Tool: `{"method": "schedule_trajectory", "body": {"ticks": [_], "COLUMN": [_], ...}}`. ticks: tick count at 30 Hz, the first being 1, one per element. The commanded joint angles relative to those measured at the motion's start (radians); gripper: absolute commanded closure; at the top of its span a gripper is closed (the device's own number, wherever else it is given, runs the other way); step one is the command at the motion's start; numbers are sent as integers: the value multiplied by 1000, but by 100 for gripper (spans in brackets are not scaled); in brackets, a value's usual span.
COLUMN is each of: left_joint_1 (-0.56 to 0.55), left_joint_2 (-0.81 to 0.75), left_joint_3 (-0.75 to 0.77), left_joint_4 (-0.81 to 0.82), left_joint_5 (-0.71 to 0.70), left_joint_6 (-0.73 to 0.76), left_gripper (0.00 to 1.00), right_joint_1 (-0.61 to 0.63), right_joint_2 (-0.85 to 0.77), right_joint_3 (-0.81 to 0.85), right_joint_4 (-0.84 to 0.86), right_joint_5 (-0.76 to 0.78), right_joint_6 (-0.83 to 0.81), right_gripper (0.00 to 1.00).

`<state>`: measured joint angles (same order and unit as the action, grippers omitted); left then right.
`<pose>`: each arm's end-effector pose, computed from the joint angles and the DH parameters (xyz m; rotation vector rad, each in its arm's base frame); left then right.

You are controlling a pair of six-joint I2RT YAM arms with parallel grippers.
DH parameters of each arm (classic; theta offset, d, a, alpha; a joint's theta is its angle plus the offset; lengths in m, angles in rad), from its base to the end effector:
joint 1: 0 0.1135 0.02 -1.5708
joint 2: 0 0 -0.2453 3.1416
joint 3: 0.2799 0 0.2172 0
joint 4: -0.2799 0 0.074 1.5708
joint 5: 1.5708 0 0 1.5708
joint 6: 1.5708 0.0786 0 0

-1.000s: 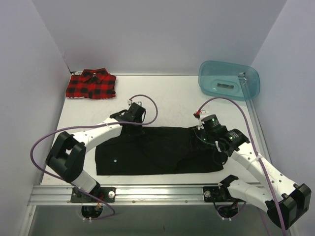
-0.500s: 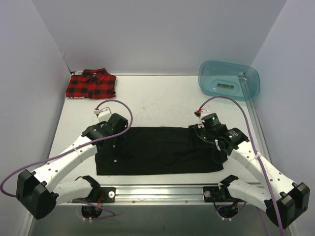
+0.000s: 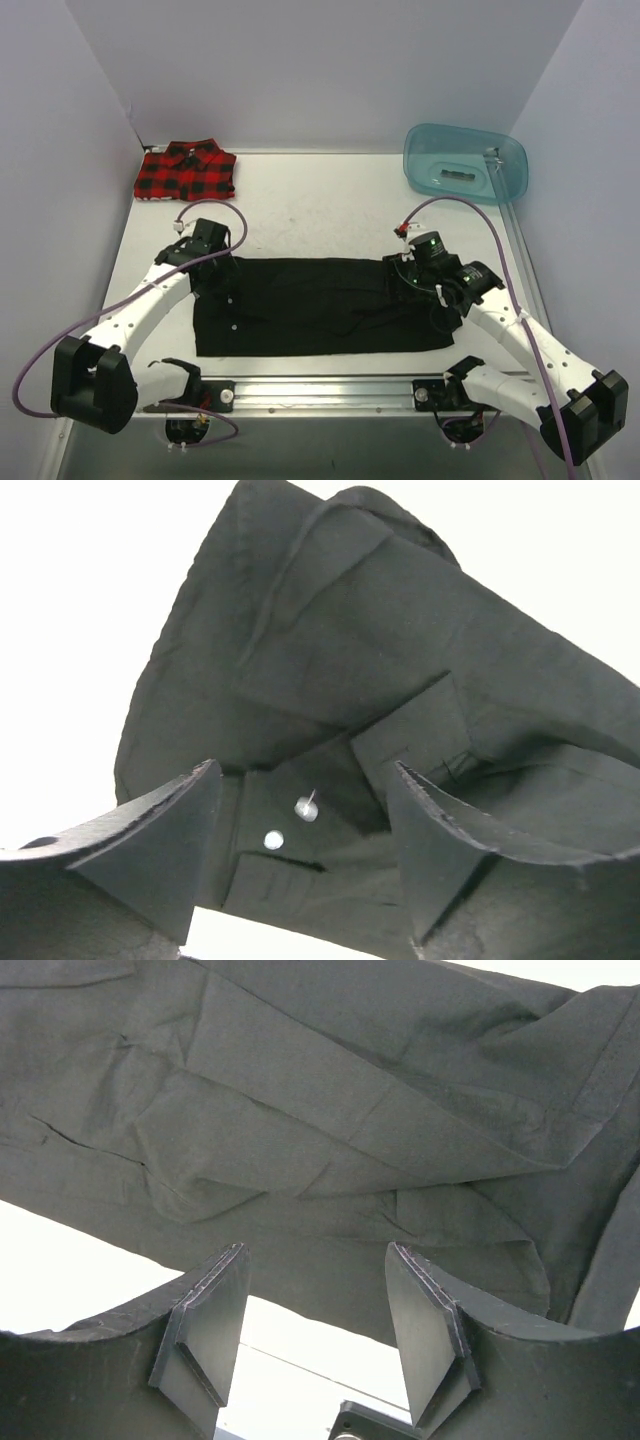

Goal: Fold and stack the long sleeve shirts
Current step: Fold the shirt

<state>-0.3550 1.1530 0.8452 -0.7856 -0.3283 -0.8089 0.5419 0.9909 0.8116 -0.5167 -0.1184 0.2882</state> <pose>0.2018 -0.0478 0.1998 -0.6785 2.4783 0.0119 0.1823 0.1206 0.2430 -0.3581 2.2984 0.5645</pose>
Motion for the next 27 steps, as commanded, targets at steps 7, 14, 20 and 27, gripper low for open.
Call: {"method": "schedule_trajectory", "body": {"ticks": [7,14,20,27], "left_joint_1": [13,4,-6,-6], "left_joint_2": [183,140,22,-55], "left_joint_3": [-66,-199,-262,-239], "left_joint_4": [183,181,198,238], "left_joint_5": [255,172,120,135], "left_joint_6": [85,34,-7,14], "left_gripper": [32,31,28,27], "right_joint_1": [-10,-10,-11,6], "right_joint_2": [22,31,43,100], "right_joint_3": [-71,-83,-89,-147], "right_joint_4": [49,55,76,187], "right_joint_5": [-20,-24,-55,-188], "right_joint_6": [32,32,23,58], "right_gripper": [44,44,44,54]}}
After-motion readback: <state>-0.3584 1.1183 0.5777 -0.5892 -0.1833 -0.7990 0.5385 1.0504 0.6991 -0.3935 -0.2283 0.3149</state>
